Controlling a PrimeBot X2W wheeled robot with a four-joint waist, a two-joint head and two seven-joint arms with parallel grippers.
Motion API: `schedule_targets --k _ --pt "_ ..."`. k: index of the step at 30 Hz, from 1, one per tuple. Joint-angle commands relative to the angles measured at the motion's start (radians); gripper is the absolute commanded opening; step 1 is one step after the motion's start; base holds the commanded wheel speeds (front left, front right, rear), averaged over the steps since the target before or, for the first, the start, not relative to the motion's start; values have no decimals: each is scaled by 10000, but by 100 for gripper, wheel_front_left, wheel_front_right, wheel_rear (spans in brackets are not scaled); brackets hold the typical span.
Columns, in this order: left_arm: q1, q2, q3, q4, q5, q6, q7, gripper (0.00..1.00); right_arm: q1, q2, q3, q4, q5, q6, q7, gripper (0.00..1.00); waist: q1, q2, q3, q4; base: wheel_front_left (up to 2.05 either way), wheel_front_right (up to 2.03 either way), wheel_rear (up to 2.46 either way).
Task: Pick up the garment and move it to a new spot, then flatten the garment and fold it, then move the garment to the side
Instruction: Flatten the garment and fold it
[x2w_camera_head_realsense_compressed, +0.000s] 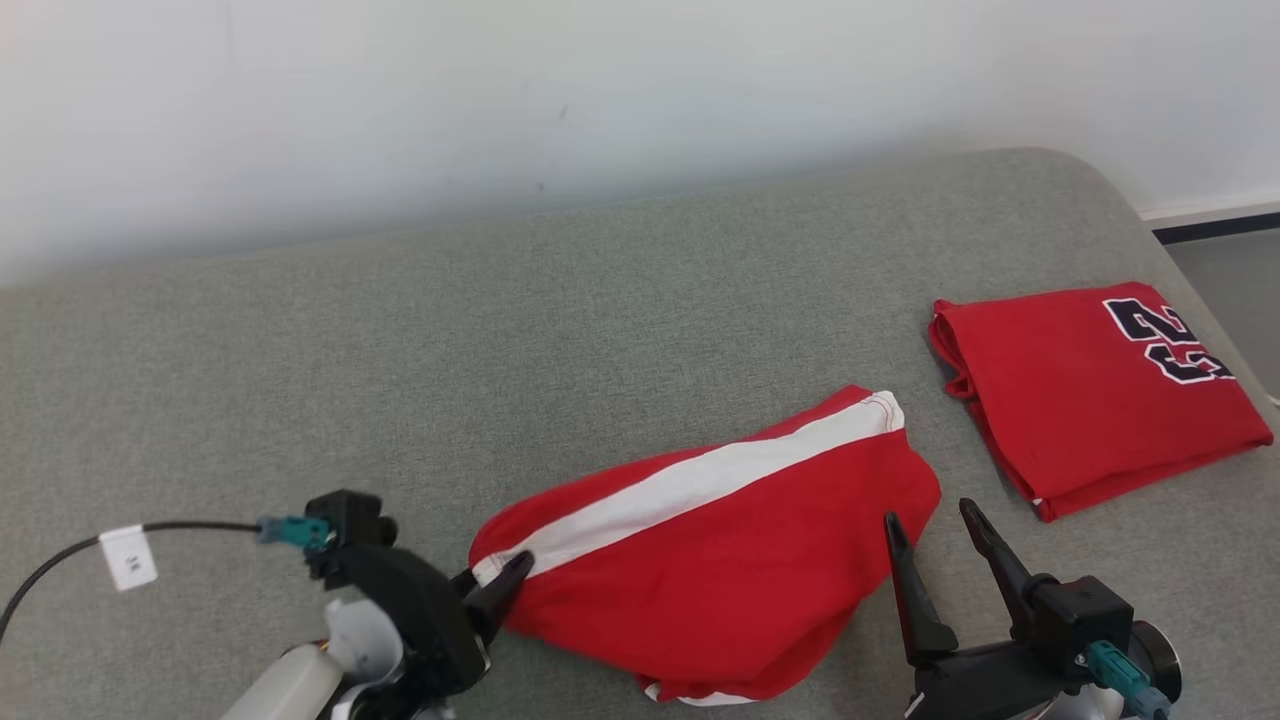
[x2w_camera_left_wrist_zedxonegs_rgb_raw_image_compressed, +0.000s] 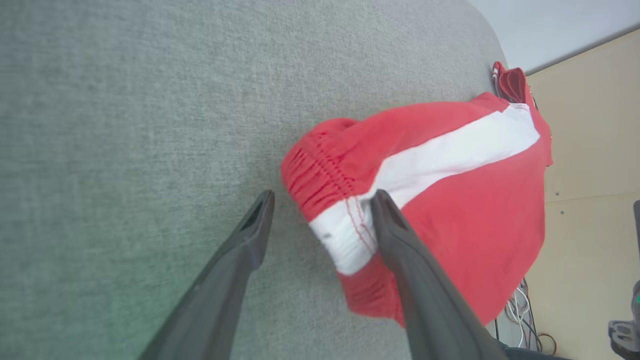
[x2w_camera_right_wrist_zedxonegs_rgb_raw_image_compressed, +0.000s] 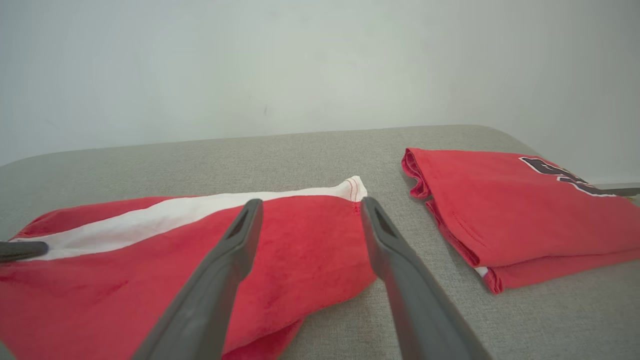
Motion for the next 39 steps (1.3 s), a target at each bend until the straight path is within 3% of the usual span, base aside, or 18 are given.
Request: schedule_targets --k 1,6,11,14,19,26,31,37,39 --pt "342 240 78 -106 -151 21 13 100 86 17 -24 -71 -33 -24 21 100 0 -1 -50 -41 0 0 0" --pt "1047 879 320 -723 44 594 -483 100 146 -159 -245 -342 -239 -24 205 100 0 -1 -122 -106 0 0 0" --pt "1925 1250 775 -2006 -11 1327 -1252 100 -49 -648 -632 -844 -264 -25 1053 100 0 -1 -10 -37 0 0 0" --pt "2207 1293 896 -2527 -62 1541 -1459 100 -232 -913 -649 -1075 -150 -23 1576 100 0 -1 67 35 0 0 0" --pt "2268 1382 755 -3336 125 2055 -1275 100 -904 -1610 -245 -1384 291 -23 3196 100 0 -1 243 202 0 0 0" --pt "1233 1201 85 -3099 727 2658 -432 100 -2520 -2569 806 -1404 1001 -25 5601 100 0 -1 444 220 0 0 0" --pt "786 999 -262 -2879 725 2899 275 100 -3332 -2814 1339 -1311 1277 -25 5995 100 0 -1 515 206 0 0 0" --pt "630 860 -209 -2889 444 2768 552 100 -3690 -2925 1531 -1087 1463 -25 5883 100 0 -1 575 194 0 0 0" --pt "623 851 -210 -2864 406 2750 580 84 -3719 -2965 1545 -996 1508 -25 5848 100 0 -1 586 180 0 0 0"
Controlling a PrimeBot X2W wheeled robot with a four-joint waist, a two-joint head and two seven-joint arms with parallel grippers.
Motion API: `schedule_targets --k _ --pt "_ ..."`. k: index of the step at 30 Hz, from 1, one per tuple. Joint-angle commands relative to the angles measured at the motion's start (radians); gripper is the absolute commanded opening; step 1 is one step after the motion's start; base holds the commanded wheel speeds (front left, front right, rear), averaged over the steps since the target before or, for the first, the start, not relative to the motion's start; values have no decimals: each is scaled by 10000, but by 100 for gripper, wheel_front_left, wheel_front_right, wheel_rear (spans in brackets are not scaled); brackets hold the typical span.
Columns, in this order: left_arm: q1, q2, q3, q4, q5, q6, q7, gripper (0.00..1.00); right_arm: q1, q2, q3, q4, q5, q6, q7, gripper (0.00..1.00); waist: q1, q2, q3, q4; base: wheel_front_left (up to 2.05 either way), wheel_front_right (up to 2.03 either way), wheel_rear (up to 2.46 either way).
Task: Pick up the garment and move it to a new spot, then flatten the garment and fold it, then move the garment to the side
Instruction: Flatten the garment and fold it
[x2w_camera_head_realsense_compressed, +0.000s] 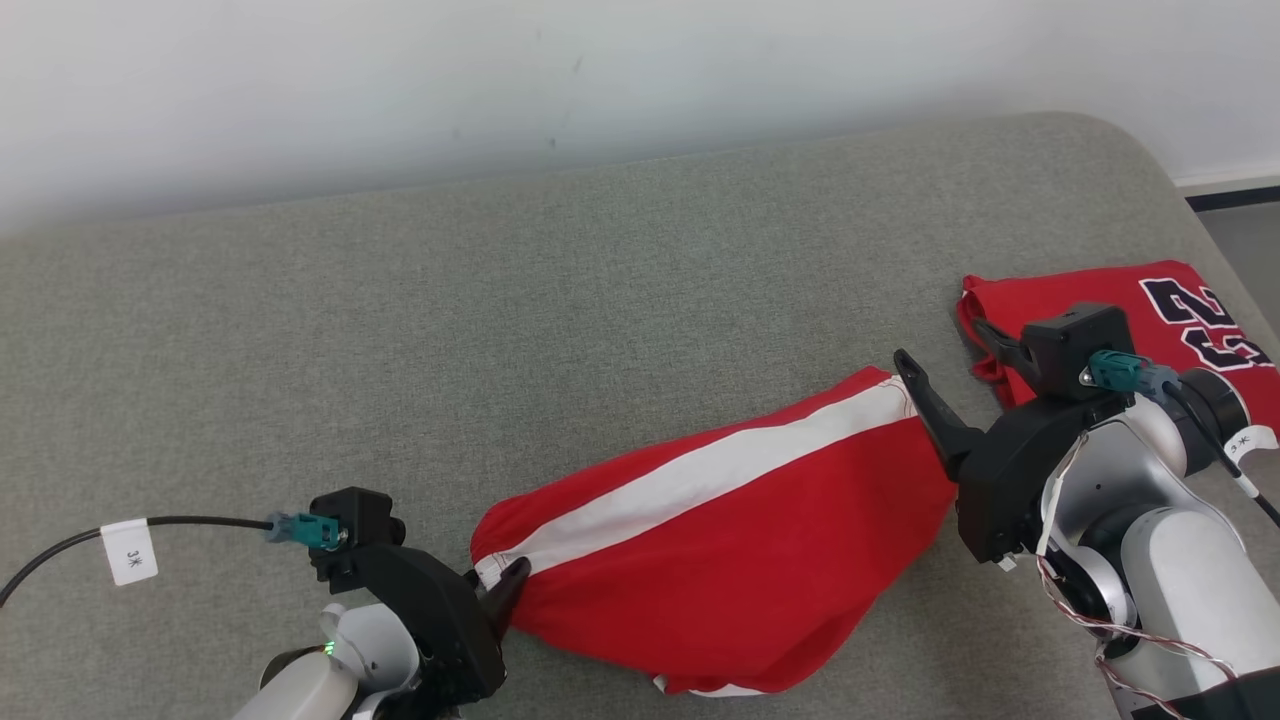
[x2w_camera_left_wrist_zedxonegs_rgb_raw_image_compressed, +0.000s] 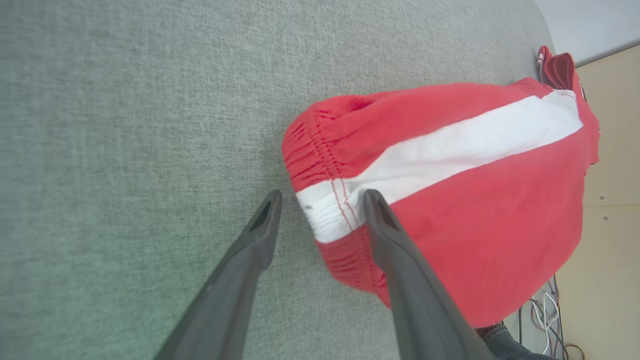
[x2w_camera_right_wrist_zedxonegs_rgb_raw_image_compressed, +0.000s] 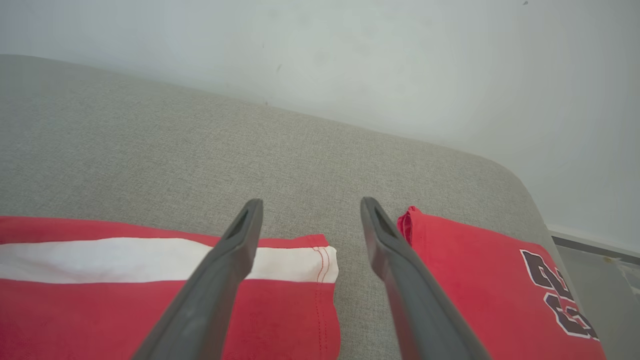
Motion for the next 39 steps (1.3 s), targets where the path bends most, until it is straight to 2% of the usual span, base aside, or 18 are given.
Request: schedule_targets --k 1,2,4,5,8,10,11,12,13,18,23,29,33,39 --pt "-58 -14 34 13 -116 -29 17 65 -69 -64 29 56 116 -25 -67 100 -1 -1 7 -14 0 0 0" --pt "-57 -13 60 11 -126 -69 13 55 -91 -82 39 101 119 -25 -78 100 -1 -1 10 -26 0 0 0" --pt "-29 12 105 3 -137 -100 -44 41 -128 -120 49 174 139 -25 -75 100 -1 -1 16 -45 0 0 0" --pt "-1 40 116 -4 -147 -96 -60 38 -144 -138 45 209 138 -25 -60 100 -1 -1 21 -52 0 0 0" --pt "155 97 183 -124 -239 -136 -75 41 -157 -219 44 302 180 -25 41 100 -1 -1 55 -38 0 0 0" --pt "201 142 165 -185 -273 -153 -13 38 -194 -266 47 326 212 -25 72 100 -1 -1 97 -15 0 0 0" --pt "214 138 154 -215 -305 -190 17 32 -223 -289 68 352 228 -25 115 100 -1 -1 118 -7 0 0 0" --pt "225 156 150 -245 -295 -191 34 4 -251 -301 104 397 282 -25 192 100 -1 -1 141 -6 0 0 0" --pt "232 179 148 -265 -291 -193 37 0 -290 -307 131 457 326 -25 284 100 -1 -1 175 -12 0 0 0" --pt "314 269 110 -424 -235 -270 17 0 -541 -310 181 863 362 -25 1085 100 -1 -1 334 -38 0 0 0" --pt "453 397 67 -663 -89 -268 -106 0 -832 23 81 1194 28 -23 1808 100 -1 -1 558 8 0 0 0" --pt "406 452 37 -858 28 -223 -138 0 -1322 585 -616 1781 -544 -25 1874 100 -1 -1 860 114 0 0 0" --pt "219 410 -1 -891 68 -223 -77 0 -1623 846 -1131 2349 -912 -25 2488 100 -1 -1 1035 207 0 0 0" --pt "19 317 -50 -822 119 -265 -45 0 -1925 1123 -1456 2863 -472 -25 3201 100 -1 -1 1197 345 0 0 0"
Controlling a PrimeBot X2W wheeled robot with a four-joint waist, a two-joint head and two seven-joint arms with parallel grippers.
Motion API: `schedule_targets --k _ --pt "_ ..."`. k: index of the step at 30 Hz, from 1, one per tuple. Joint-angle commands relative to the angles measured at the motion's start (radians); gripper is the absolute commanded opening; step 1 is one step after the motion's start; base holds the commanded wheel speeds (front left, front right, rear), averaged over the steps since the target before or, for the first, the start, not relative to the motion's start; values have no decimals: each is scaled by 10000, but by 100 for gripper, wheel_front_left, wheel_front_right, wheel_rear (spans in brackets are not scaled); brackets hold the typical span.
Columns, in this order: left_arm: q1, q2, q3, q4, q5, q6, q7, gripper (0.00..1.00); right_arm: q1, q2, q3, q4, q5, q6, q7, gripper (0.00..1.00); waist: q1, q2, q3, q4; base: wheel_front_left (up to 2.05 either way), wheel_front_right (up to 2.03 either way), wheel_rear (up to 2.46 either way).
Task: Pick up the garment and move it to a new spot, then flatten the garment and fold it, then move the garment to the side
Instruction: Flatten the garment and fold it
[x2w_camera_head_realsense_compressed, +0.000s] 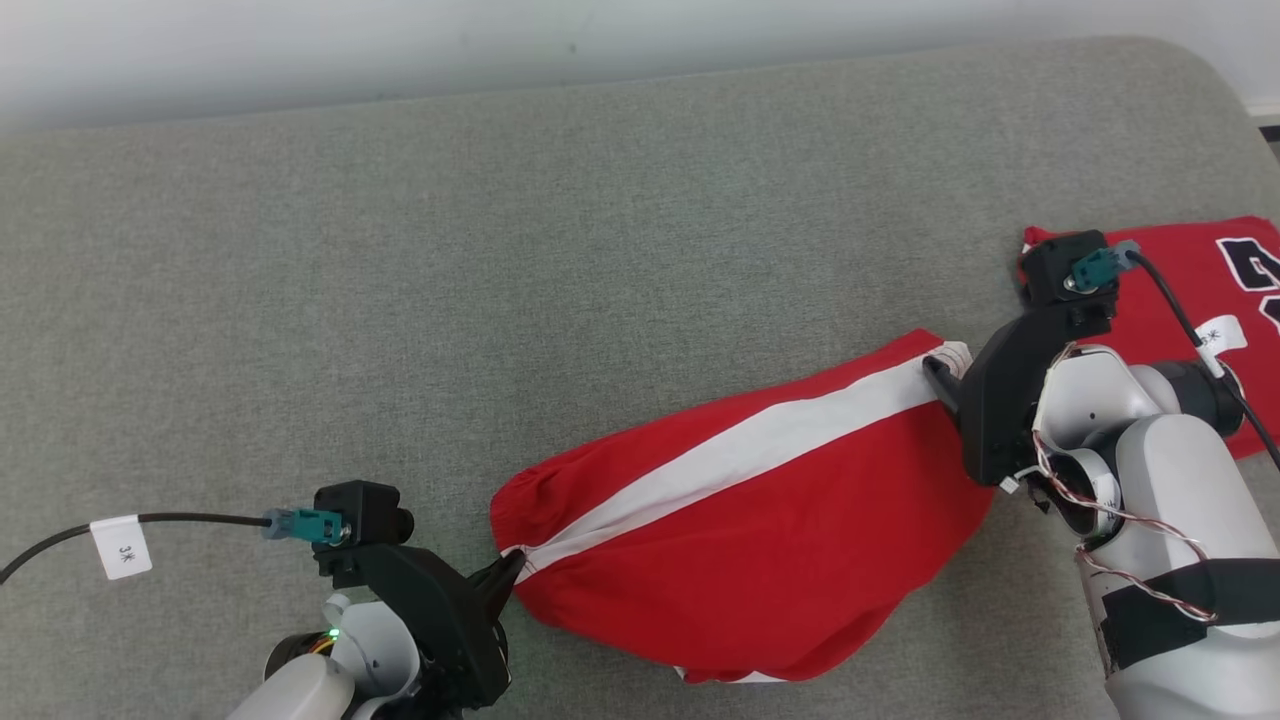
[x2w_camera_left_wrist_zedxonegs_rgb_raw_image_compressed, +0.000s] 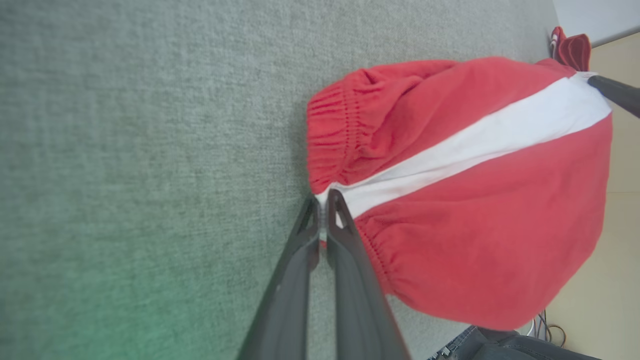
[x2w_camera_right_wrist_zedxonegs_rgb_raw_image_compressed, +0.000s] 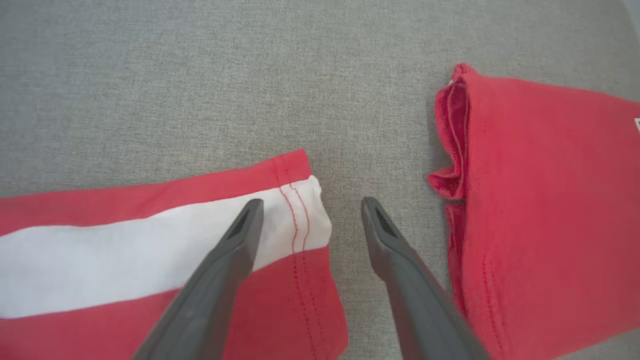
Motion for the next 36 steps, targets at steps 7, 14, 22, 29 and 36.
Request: schedule_targets --k 7,14,22,29,36 --pt "-229 -53 -61 61 128 0 31 0 -198 48 -224 218 723 -23 478 100 -1 -1 243 124 0 0 0" --pt "-281 -83 -74 72 161 -30 25 0 -3 131 -192 257 826 -25 815 0 -1 -1 339 126 0 0 0" --pt "-469 -39 262 -66 353 -135 -618 0 -57 62 -395 -540 986 -23 609 0 -1 -1 110 107 0 0 0" --pt "-963 -335 1360 -608 -50 -798 -1880 0 -538 292 -871 -1216 1190 -25 -814 0 -1 -1 -75 57 0 0 0" --pt "-2941 -170 2534 -833 -1043 -1443 -1232 0 -1734 100 -539 -1527 1638 -23 -1872 0 -1 -1 32 -210 0 0 0"
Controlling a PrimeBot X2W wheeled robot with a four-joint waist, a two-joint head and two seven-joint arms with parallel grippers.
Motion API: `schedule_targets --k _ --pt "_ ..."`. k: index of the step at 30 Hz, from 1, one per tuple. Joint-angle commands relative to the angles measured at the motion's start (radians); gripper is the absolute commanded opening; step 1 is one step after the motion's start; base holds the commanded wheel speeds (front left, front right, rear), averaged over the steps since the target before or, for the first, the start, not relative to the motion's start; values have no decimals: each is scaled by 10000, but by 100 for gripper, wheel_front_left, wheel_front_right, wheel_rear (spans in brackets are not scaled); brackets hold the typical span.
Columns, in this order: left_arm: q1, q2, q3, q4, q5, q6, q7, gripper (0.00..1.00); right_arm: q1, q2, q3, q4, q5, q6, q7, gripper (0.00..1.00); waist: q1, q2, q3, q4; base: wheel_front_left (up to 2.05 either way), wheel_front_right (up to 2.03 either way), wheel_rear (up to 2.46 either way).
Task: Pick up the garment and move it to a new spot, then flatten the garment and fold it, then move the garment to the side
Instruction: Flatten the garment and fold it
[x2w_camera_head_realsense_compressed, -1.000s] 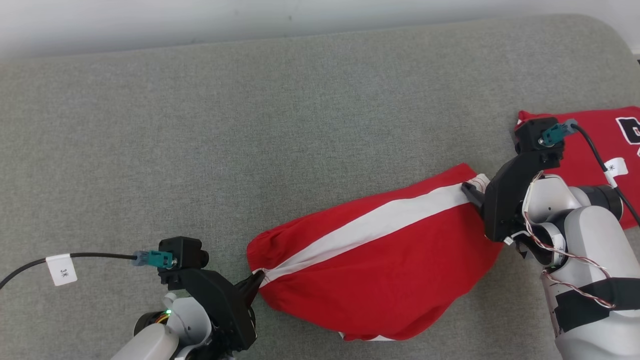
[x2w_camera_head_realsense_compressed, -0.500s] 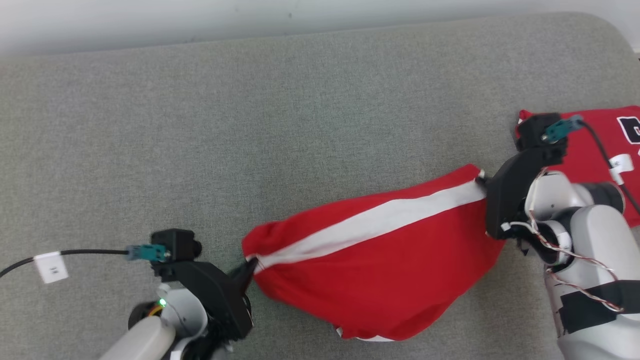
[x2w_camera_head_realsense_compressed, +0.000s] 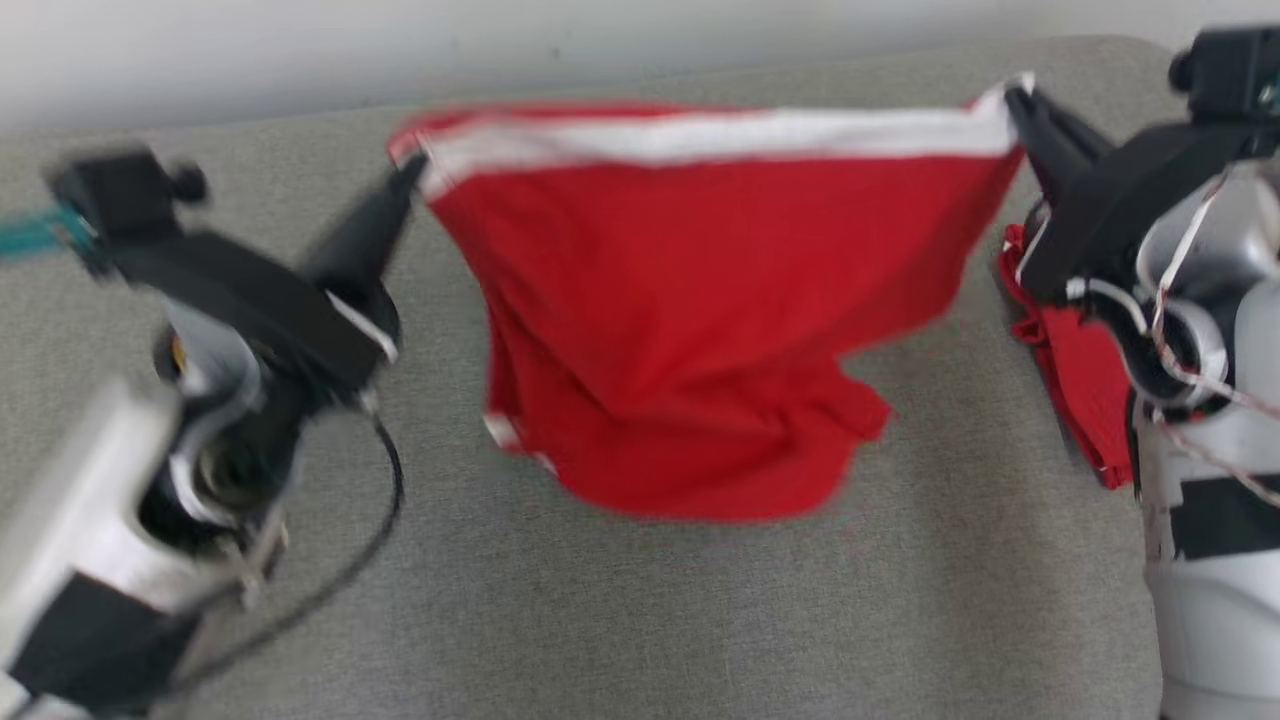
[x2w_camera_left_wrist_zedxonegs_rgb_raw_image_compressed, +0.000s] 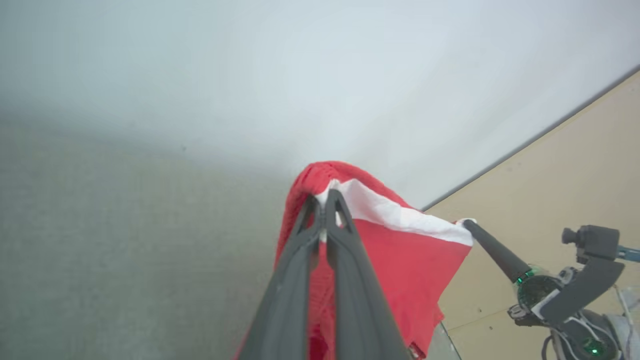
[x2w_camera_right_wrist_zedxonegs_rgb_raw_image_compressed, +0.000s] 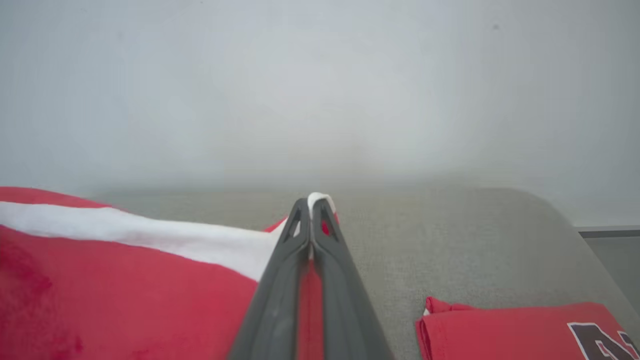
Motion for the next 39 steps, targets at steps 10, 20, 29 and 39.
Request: schedule_targets --k 10,20,29,39 --pt "-3897 -234 774 1725 31 233 366 0 -3419 -106 977 2121 378 -21 -2176 0 0 1 2075 -730 0 0 0" --pt "-7579 -1004 1876 3256 1125 -1220 -2776 0 -7296 343 -501 4145 -1712 -32 -7562 0 0 1 3028 -903 0 0 0" --pt "-6307 -1276 1343 4325 1246 -2275 -3570 0 -6931 545 -189 5798 -2141 -31 -8168 0 0 1 3551 -767 0 0 0" --pt "-2770 -1224 -213 4776 1373 -2442 -4189 0 -4393 498 1556 6622 -761 -23 -7317 0 0 1 2931 -611 0 0 0"
